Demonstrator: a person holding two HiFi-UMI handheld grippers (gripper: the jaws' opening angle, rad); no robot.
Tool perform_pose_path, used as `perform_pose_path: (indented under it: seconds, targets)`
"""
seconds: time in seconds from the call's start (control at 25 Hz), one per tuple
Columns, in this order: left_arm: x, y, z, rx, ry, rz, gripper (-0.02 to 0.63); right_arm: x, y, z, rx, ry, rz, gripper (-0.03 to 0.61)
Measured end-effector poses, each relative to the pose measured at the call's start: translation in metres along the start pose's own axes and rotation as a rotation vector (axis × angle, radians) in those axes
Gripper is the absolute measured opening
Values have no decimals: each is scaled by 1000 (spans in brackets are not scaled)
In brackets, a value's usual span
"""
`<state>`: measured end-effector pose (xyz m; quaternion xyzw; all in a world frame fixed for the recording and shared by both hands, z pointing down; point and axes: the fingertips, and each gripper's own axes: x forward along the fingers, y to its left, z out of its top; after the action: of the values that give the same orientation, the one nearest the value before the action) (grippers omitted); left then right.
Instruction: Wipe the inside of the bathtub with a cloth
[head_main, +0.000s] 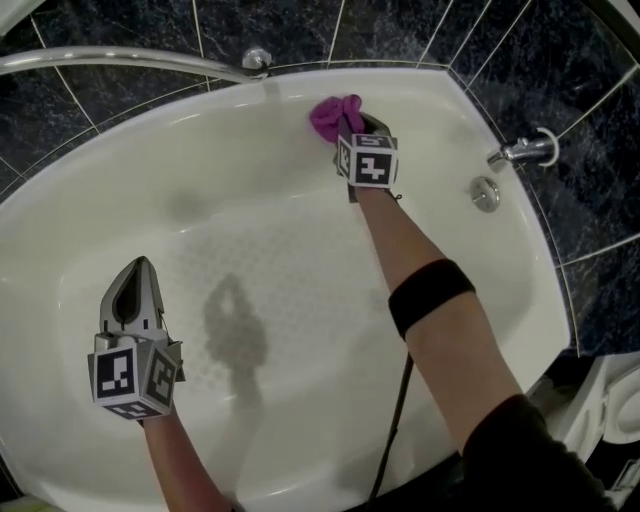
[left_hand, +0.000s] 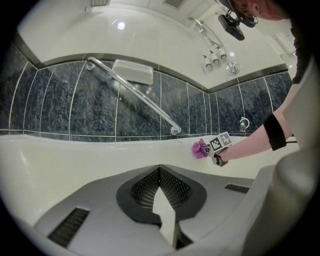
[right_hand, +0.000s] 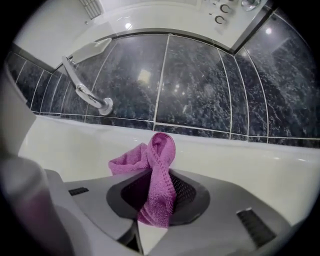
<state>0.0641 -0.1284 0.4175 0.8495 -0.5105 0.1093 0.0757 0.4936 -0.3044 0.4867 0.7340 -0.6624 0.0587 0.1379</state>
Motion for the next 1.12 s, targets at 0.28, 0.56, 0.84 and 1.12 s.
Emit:
perform_pose_path:
  seconds: [0.28, 0.56, 0.84, 1.12]
  targets:
    - [-1, -7, 9, 1, -31, -9, -3, -4, -31, -9, -8, 49, -118, 103]
    - [-6, 4, 16, -44, -52, 11, -3, -25, 140, 12, -171, -50, 189, 104]
    - [-18, 30, 19, -54, -57, 90, -3, -35, 413, 35, -223, -93, 629, 109]
    - [-23, 47, 22, -70, -74, 131, -3, 2, 448, 35, -219, -45, 614, 115]
